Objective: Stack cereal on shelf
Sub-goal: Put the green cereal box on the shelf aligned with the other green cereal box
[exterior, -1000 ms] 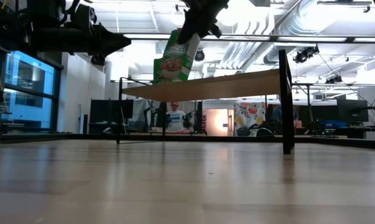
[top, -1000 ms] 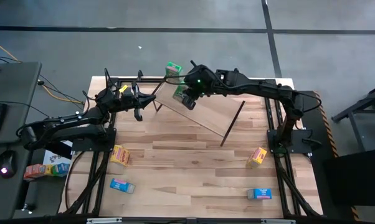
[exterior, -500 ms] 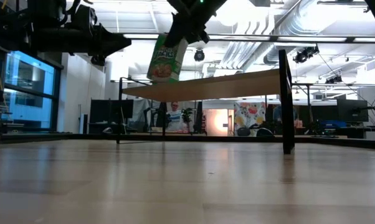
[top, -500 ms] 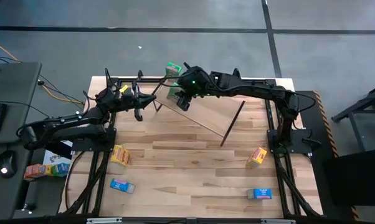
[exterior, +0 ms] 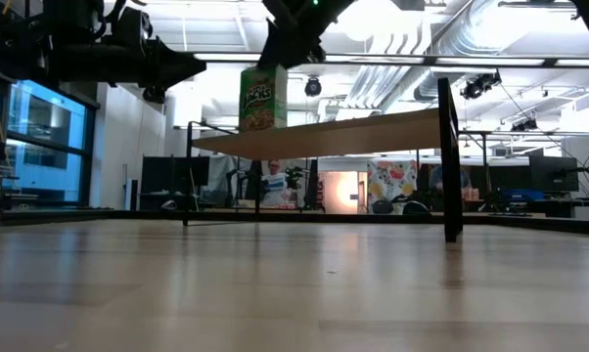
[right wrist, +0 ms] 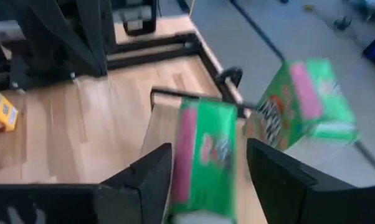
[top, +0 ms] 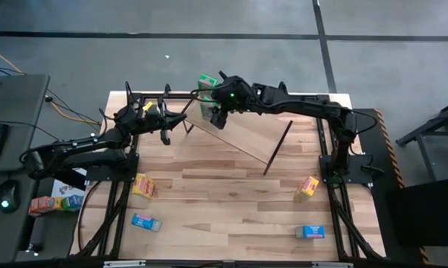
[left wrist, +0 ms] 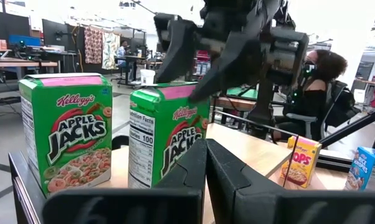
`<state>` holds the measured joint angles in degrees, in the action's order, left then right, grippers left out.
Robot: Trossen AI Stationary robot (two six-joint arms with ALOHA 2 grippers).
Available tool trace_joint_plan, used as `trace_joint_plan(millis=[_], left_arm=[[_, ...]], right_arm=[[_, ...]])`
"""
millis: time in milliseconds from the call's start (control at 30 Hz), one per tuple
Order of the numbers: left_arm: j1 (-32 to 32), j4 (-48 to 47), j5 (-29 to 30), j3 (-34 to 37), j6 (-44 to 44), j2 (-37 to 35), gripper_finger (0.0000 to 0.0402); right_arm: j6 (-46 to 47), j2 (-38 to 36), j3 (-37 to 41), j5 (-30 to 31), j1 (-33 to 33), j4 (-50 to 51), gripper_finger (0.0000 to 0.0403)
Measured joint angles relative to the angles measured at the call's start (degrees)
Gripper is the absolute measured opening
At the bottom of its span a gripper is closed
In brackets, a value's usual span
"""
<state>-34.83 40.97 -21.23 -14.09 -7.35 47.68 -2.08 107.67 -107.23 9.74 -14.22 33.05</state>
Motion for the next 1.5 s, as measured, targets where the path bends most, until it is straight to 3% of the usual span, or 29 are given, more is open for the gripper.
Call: trace_joint_plan(millis=[400, 533, 667, 767, 833, 1033, 1500], left_arm=[[0.0, -0.5, 0.8, 0.0, 1.5, 0.0, 0.0], [0.0, -0.4, 0.8, 0.0, 1.5, 0.0, 0.0], [0.0, -0.4, 0.8, 0.0, 1.5, 0.0, 0.0], [0.0, 0.1, 0.8, 0.0, 1.5, 0.0, 0.0], [0.0, 1.3, 1.0, 0.0, 1.5, 0.0, 0.0], [0.0, 1.9, 1.0, 0.0, 0.1, 0.0, 0.0], [0.0, 2.1, 1.0, 0.0, 0.0, 0.0, 0.0]], right_arm=[[-2.2, -8.2, -3.3, 1.2, 0.9, 18.1, 0.0196], [0.2, -10.3, 4.2, 2.8, 2.7, 19.1, 0.0175], [0.6, -12.9, 18.4, 4.9, 4.1, 8.8, 0.0109], [0.4, -15.3, 29.0, 4.3, 4.2, -7.6, 0.0033], [-0.3, -16.4, 35.3, 3.5, 4.0, -19.4, 0.001], [0.1, -15.9, 44.7, 3.7, 3.7, -40.6, 0.0004], [1.7, -10.0, 45.0, 3.8, 3.0, -51.0, 0.0]])
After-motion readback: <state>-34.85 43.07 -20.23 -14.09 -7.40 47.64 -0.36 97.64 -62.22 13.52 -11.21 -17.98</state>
